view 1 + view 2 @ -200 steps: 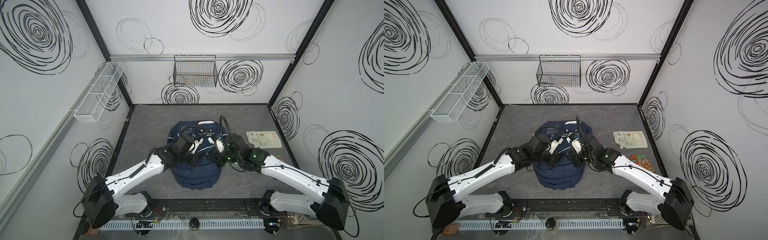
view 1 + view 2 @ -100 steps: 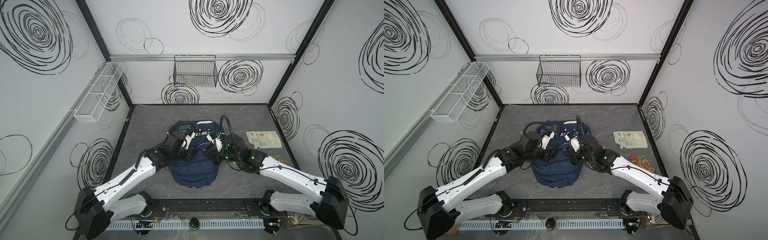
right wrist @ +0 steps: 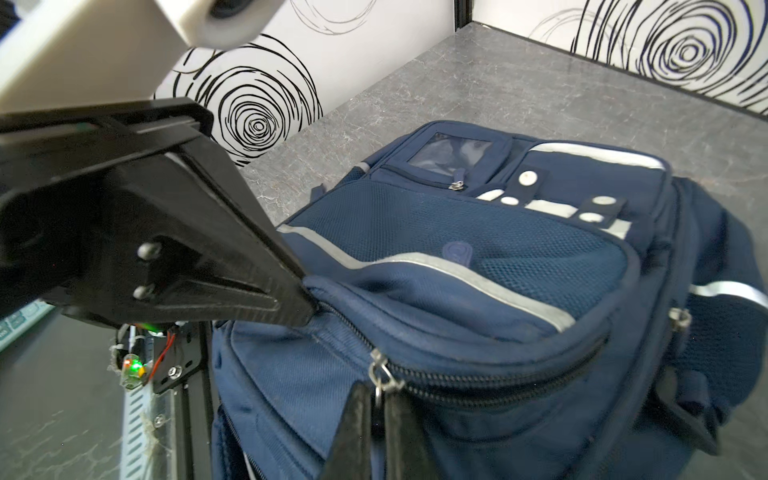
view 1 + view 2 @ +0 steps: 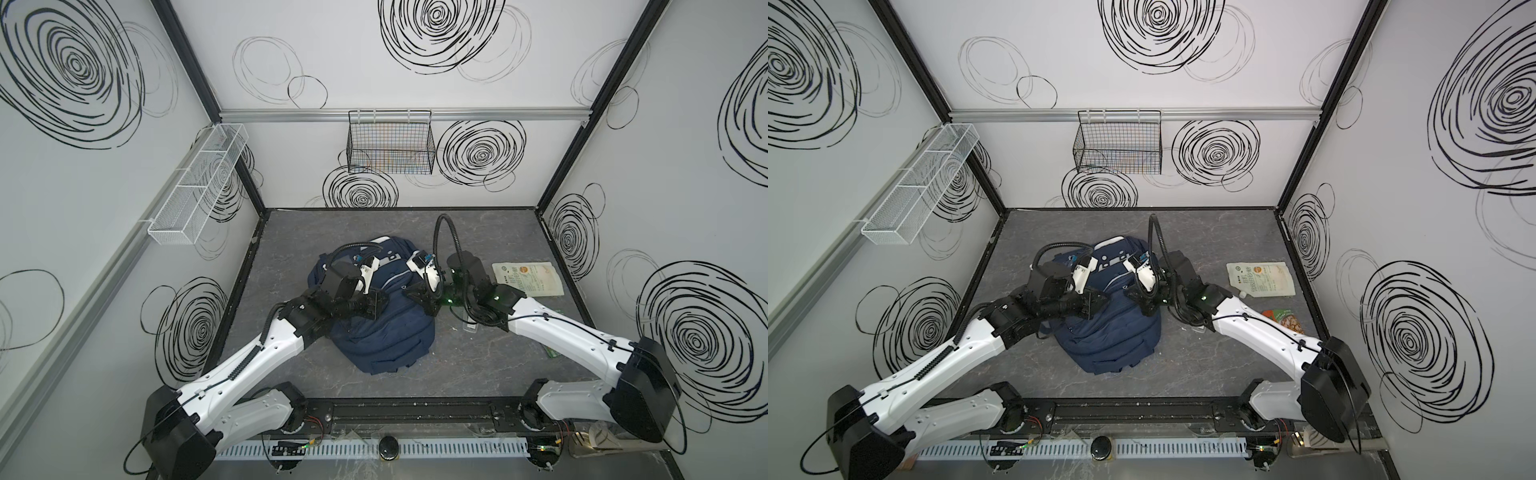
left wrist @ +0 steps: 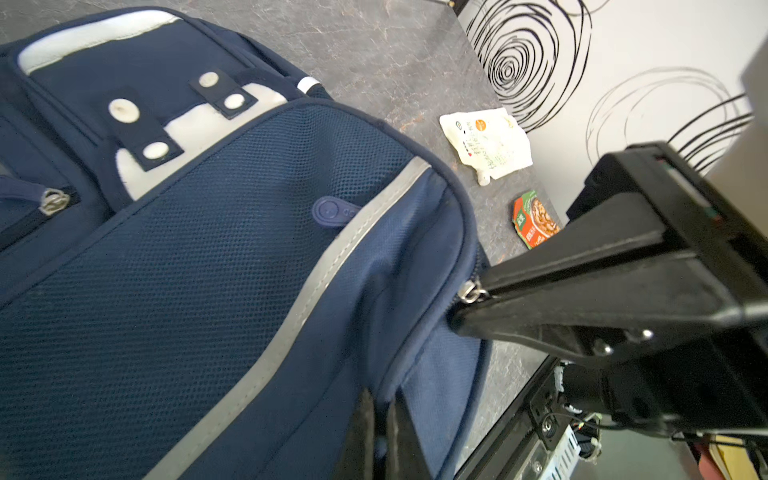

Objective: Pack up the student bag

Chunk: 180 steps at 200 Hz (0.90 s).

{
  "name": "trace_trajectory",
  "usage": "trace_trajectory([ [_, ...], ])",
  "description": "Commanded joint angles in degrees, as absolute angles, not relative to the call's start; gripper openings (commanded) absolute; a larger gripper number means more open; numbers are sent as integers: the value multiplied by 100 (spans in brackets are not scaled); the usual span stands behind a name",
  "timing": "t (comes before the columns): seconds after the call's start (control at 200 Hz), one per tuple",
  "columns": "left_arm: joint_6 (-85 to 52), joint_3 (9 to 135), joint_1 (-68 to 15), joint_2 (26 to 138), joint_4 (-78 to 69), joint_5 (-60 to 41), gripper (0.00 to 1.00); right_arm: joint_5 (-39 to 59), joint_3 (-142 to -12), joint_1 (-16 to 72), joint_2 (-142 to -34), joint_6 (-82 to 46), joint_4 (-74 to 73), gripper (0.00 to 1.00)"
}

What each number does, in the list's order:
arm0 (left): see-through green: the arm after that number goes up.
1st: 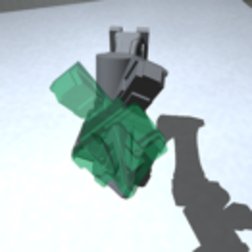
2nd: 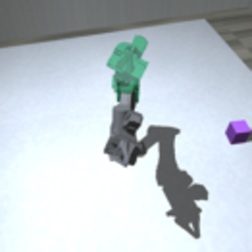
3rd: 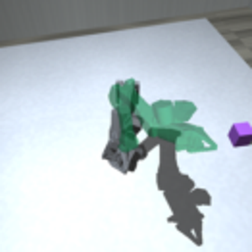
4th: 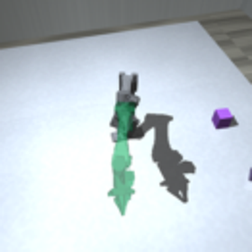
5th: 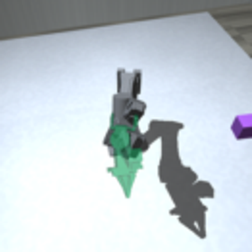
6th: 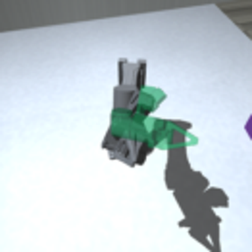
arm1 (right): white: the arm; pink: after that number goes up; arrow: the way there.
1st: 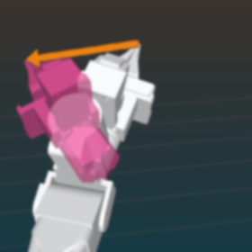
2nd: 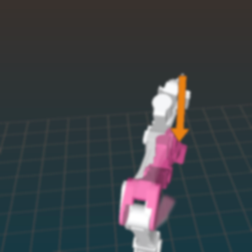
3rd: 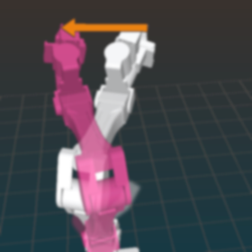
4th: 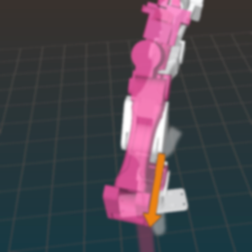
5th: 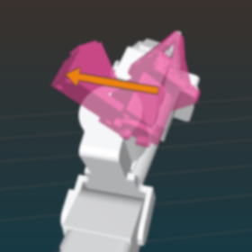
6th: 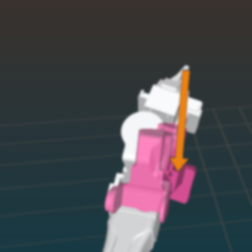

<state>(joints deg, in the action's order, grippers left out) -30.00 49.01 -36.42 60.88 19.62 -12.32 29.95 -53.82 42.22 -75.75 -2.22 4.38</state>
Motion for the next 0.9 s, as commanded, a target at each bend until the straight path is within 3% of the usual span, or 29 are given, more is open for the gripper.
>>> trace_trajectory([
  [0.0, -3621, 4913, -3659, 6306, 49, -1600, 0, 2840, -5678, 4157, -7906, 529, 133, 2],
  [0.12, -3700, 5005, -3614, 6819, -413, -1820, 0, 2438, -5856, 3922, -8114, 875, 348, 2],
  [0.275, -3979, 4934, -3313, 7244, -1067, -2217, 0, 2667, -5917, 3724, -8168, 795, 555, 2],
  [0.575, -4502, 4477, -2800, 7617, -2273, -2844, 0, 2830, -5001, 4490, -8163, -48, -176, 5],
  [0.895, -4504, 4374, -2597, 7726, -2560, -2998, 1, 2906, -5284, 4843, -8572, -447, 87, 3],
])
